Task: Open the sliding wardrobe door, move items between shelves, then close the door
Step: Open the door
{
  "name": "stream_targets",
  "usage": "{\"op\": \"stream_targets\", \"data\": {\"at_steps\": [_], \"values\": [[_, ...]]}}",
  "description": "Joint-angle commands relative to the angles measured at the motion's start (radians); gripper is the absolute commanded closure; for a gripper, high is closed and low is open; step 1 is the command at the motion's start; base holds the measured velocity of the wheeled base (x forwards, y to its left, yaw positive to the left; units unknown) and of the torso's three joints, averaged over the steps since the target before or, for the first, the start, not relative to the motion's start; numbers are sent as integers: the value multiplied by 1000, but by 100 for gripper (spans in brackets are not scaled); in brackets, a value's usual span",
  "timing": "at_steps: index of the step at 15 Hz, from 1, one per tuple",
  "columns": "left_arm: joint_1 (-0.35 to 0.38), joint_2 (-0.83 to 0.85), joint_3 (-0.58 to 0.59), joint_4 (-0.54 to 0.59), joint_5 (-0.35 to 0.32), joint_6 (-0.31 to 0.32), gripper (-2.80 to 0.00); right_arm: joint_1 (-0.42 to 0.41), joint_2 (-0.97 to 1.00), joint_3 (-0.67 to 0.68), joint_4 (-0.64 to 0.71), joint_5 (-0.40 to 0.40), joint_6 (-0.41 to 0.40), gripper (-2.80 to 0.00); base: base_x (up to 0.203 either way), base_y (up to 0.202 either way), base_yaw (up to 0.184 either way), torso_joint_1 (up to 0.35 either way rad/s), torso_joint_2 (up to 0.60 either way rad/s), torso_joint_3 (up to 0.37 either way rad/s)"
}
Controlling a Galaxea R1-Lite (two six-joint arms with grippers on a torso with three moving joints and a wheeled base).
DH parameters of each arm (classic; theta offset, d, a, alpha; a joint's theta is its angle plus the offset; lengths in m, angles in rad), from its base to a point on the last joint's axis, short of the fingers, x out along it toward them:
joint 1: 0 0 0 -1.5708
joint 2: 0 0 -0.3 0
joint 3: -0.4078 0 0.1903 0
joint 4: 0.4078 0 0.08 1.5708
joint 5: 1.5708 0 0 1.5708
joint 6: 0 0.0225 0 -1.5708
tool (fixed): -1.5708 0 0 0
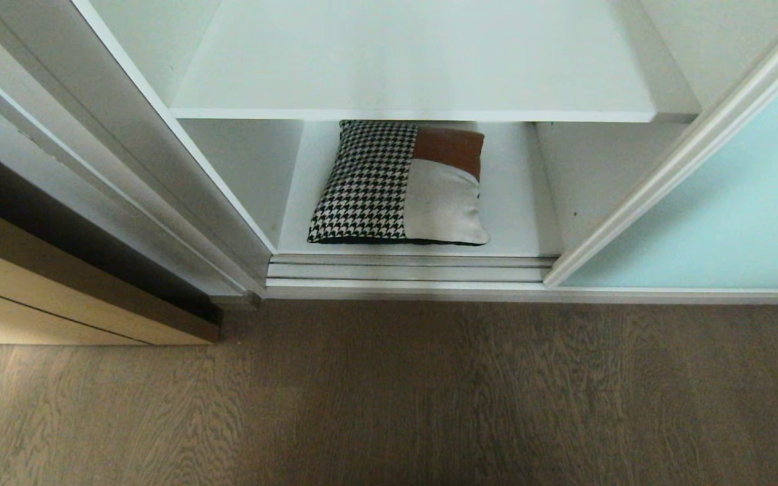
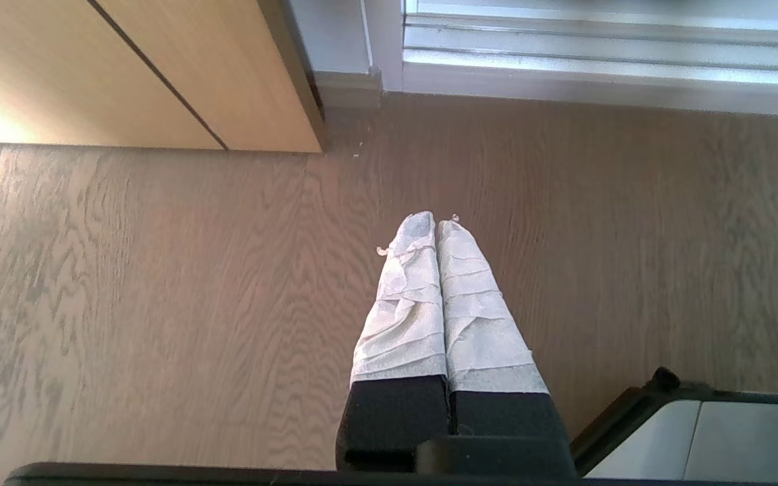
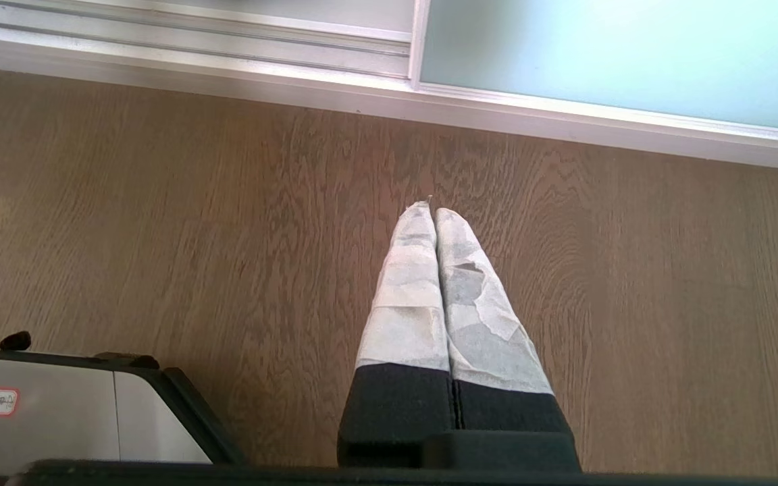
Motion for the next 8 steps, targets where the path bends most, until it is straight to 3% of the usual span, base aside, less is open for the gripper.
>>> {"op": "stream_targets", "data": {"at_steps": [1, 8], "values": [[0, 3, 9, -20, -1, -2, 0, 0, 0, 0, -1, 0, 0, 0, 0, 0, 0, 0, 0, 0], [0, 3, 9, -23, -1, -4, 0, 0, 0, 0, -1, 0, 0, 0, 0, 0, 0, 0, 0, 0]]}}
